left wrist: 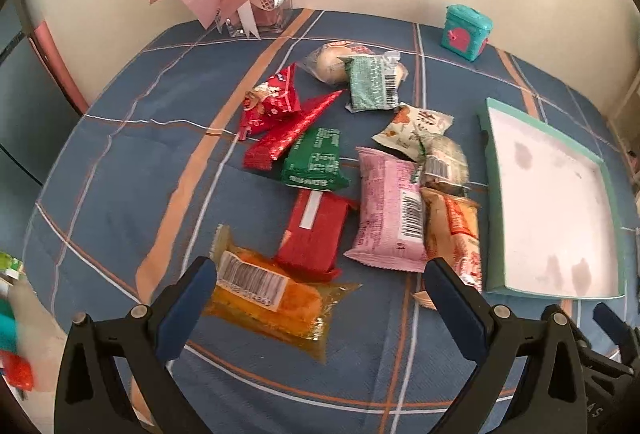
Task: Organize snacks
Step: 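Move both tools toward the snack pile beside the white tray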
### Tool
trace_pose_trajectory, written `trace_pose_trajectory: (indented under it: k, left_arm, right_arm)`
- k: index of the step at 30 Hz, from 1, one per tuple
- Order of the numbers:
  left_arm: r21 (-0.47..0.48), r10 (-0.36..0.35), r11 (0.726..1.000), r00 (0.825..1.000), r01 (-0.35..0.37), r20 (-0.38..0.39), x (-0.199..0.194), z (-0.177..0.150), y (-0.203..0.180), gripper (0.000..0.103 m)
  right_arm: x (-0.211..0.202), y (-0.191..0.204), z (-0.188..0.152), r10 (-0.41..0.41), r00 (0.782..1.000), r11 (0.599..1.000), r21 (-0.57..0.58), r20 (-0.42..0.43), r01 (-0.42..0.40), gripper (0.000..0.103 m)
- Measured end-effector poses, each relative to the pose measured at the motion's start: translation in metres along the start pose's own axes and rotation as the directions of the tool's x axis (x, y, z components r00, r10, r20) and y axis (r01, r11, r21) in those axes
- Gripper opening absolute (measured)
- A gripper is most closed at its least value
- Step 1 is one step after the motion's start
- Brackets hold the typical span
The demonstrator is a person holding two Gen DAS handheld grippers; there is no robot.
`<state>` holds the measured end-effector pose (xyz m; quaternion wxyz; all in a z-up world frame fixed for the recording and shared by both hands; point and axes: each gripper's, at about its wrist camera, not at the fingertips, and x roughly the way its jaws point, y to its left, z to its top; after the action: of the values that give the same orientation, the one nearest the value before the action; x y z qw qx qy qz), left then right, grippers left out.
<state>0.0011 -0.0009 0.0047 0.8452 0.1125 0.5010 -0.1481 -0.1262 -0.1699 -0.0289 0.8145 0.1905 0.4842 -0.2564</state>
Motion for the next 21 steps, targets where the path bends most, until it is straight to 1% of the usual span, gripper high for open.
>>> trace_pose_trajectory:
  k: [5,8,10,16,21]
  left_arm:
    - [-0.043,-0.007,0.999,1.0,0.007,-0.016,0.001,0.001,0.008,0.103]
    - [-0.061,-0.001,0.998,1.0,-0.001,-0.027,0.002,0.001,0.011,0.103]
    - [-0.072,-0.011,0.997,0.999,0.008,-0.039,0.004,0.0,0.013,0.103]
    - [-0.082,-0.019,0.997,0.998,0.014,-0.056,0.008,-0.003,0.014,0.103]
    - [-0.084,-0.02,0.996,0.999,0.016,-0.047,0.006,-0.002,0.014,0.101]
  right_arm:
    - [0.001,0.001,0.0,-0.003,1.0,1.0,-0.004,-0.007,0.003,0.103]
    - [0.0,0.001,0.001,-0.005,1.0,1.0,-0.007,-0.002,0.004,0.103]
    - [0.0,0.001,0.001,-0.003,1.0,1.0,-0.008,-0.001,0.003,0.103]
    - [-0.002,0.0,0.001,-0.001,1.0,1.0,-0.012,0.005,0.001,0.103]
    - [-0.004,0.002,0.002,0.005,1.0,1.0,-0.028,0.01,-0.005,0.103]
